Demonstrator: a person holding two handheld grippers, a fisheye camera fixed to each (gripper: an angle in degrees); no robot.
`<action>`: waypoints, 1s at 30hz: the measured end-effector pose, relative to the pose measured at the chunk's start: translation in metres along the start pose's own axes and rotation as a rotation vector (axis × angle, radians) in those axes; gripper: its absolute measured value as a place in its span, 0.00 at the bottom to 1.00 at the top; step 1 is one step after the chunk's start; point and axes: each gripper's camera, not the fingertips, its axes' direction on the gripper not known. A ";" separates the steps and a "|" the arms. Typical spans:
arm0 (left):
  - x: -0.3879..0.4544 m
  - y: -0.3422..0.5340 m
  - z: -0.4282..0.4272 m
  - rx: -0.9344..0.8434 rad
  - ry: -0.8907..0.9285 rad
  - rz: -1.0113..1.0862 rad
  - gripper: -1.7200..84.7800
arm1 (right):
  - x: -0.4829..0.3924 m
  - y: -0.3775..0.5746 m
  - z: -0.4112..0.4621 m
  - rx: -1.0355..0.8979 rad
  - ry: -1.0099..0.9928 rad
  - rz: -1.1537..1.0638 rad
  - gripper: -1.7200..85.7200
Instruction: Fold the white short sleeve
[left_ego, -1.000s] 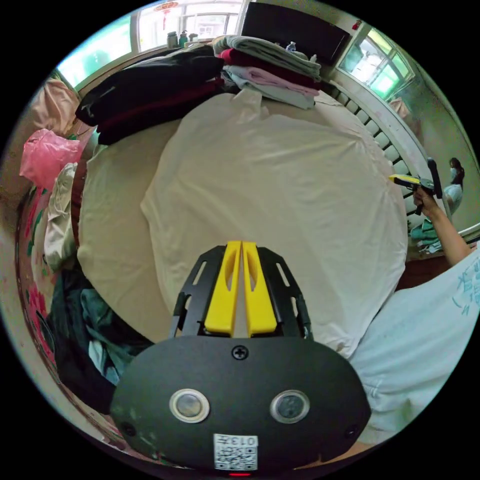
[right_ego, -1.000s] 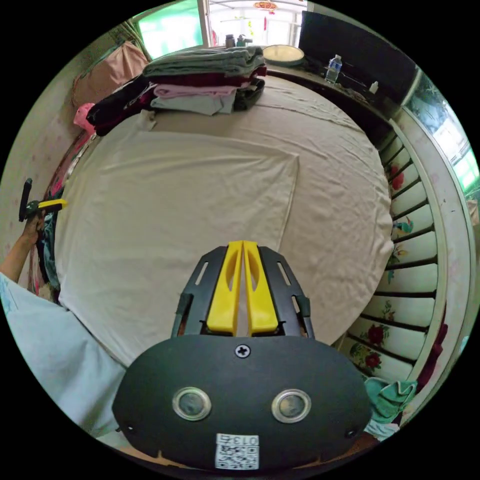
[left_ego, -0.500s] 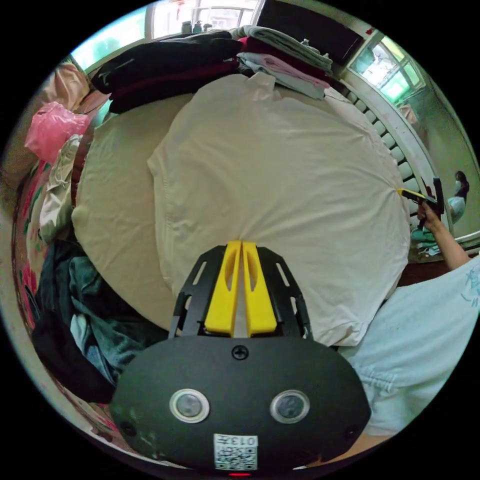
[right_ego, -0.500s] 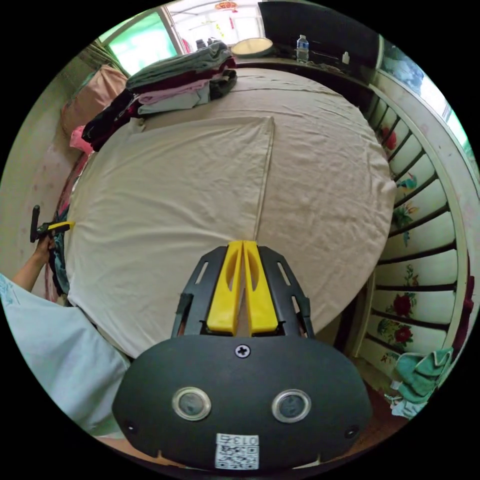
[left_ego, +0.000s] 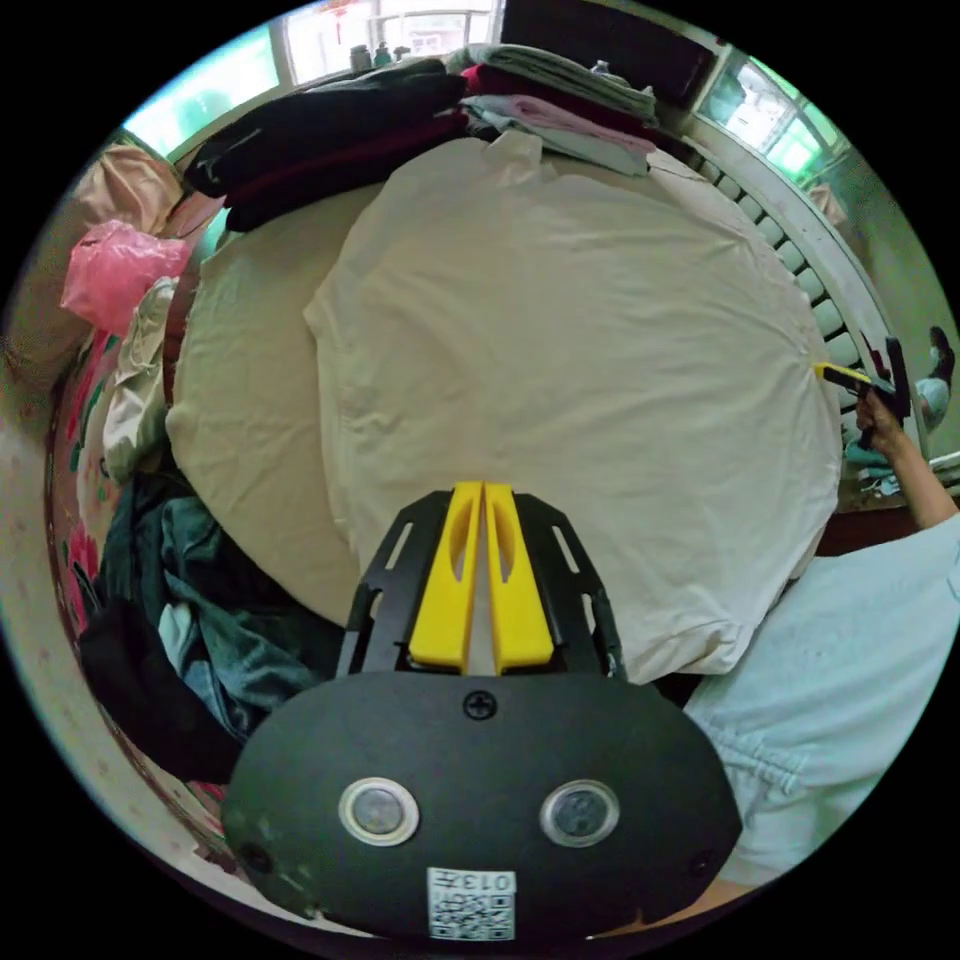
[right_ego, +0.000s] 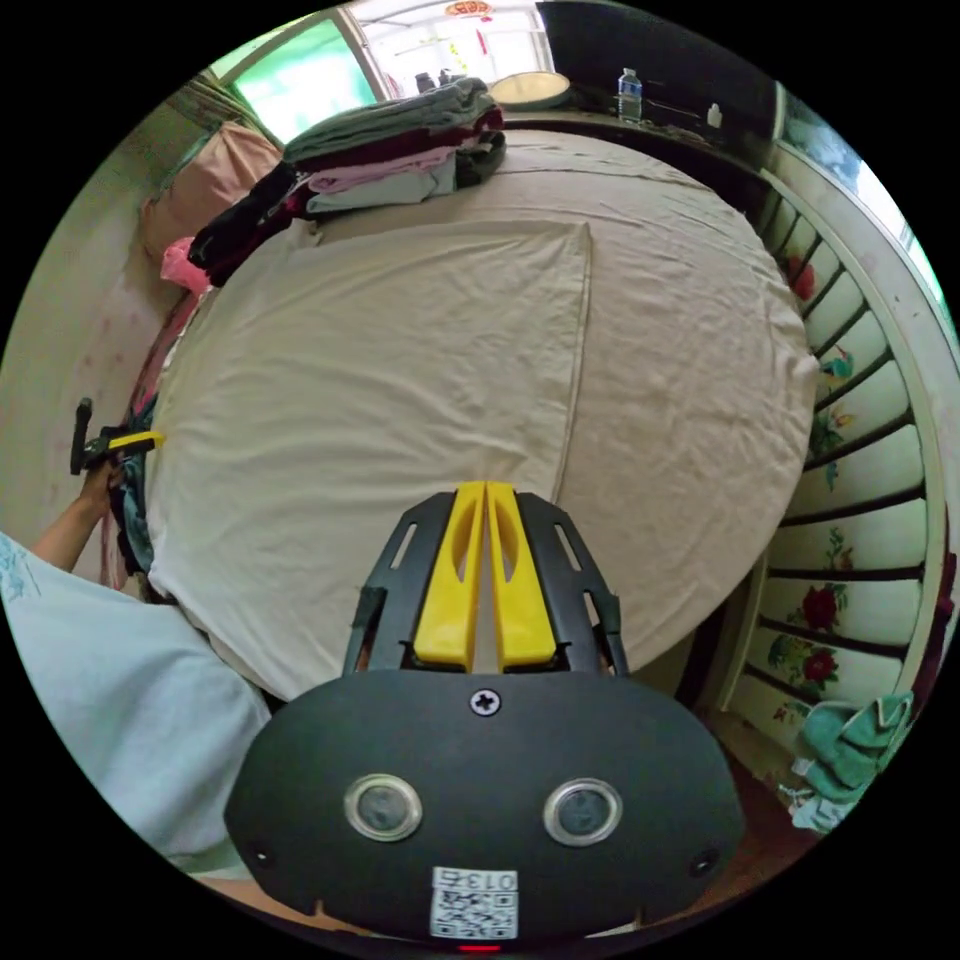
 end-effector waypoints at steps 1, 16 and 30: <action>-0.001 0.002 -0.004 0.016 0.004 0.000 0.02 | -0.004 0.001 -0.003 -0.002 0.026 0.003 0.02; 0.008 0.061 0.048 -0.007 0.146 0.184 0.02 | -0.089 0.106 0.003 -0.006 -0.054 -0.042 0.02; -0.040 0.116 0.062 0.049 0.187 0.153 0.07 | -0.132 0.203 -0.024 0.103 0.116 -0.084 0.08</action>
